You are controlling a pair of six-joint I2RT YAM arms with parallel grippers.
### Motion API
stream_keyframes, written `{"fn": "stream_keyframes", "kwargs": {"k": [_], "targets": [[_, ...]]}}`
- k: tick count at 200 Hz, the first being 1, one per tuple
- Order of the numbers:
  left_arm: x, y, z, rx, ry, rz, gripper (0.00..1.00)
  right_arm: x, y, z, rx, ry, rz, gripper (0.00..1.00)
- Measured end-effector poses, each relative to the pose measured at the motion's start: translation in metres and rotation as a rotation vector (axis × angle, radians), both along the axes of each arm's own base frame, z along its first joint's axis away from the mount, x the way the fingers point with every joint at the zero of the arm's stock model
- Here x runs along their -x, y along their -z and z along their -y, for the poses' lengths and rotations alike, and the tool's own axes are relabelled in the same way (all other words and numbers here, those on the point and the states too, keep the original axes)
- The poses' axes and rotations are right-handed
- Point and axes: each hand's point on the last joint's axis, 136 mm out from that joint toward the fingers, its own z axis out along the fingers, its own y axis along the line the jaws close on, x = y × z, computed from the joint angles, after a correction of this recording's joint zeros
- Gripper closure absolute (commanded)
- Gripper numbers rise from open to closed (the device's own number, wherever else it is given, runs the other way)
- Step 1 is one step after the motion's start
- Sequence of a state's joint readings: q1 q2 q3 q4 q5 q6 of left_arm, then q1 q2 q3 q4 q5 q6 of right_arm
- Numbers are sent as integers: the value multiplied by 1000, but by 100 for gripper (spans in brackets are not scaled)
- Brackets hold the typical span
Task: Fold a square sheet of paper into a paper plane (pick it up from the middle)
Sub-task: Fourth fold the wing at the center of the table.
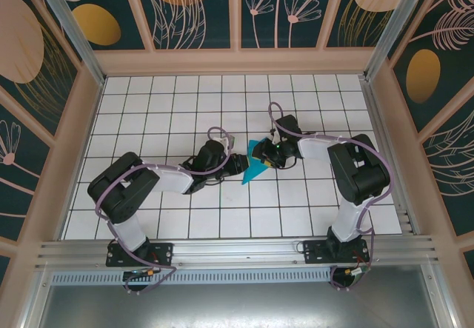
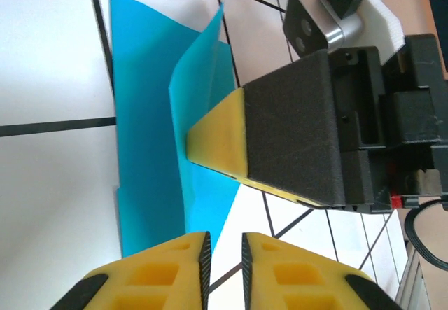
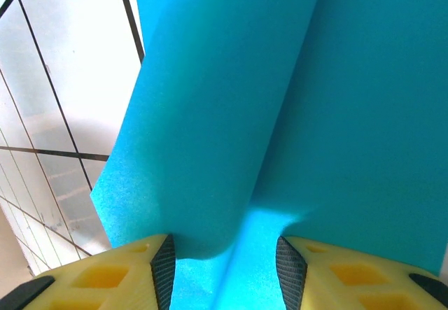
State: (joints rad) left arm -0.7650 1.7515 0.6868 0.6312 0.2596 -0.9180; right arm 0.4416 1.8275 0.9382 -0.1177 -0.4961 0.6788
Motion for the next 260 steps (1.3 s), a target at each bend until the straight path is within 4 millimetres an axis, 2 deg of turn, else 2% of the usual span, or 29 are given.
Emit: {"fn": "stream_keyframes", "kwargs": {"k": [26,57,107,194,260], "targets": [[1,-3,8,51,23,-7,85,0,0,0,3,-1,-3,50],[6,10,12,53,50,-46,88,0,0,-1,7,-1,-2,50],[1,20,17,31,52,-71,90,0,0,-1,8,-1,-5,50],[-1,37,10,-39,11,-112,92,0,1,0,11,-1,-8,51],[-5,41,8,-64,-6,-122,93,1,5,2,35,5,-25,57]]}}
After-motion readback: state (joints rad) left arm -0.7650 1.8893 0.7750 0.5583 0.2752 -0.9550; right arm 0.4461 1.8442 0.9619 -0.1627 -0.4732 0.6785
